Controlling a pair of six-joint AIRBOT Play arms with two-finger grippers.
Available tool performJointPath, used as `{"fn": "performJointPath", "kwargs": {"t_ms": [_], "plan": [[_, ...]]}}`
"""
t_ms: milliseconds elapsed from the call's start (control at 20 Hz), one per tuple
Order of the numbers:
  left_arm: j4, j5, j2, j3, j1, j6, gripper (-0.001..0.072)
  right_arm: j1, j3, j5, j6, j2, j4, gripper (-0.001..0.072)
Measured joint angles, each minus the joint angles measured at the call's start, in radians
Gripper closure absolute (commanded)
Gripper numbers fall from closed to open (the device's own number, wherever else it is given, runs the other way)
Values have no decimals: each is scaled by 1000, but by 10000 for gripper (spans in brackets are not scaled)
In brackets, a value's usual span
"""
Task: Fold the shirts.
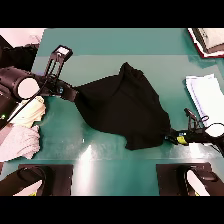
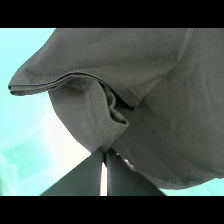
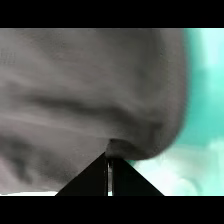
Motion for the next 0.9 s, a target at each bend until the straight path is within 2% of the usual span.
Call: {"fn": "performJointPath", "kwargs": {"t_ms": [150, 350, 600, 750, 900], "plan": [[33, 12, 0, 16, 5, 3, 684, 34, 91, -13, 0, 0, 3, 689], [77, 38, 2, 159, 109, -66, 683, 51, 358, -16, 0, -3, 6, 690], [69, 44, 11, 537, 255, -101, 683, 21, 858, 19, -6, -71, 6, 689], [55, 38, 21, 789, 284, -104, 683, 12, 1200, 52, -14, -132, 3, 690], [50, 43, 85, 921, 296, -105, 684, 8, 1503, 93, -17, -185, 2, 690]]}}
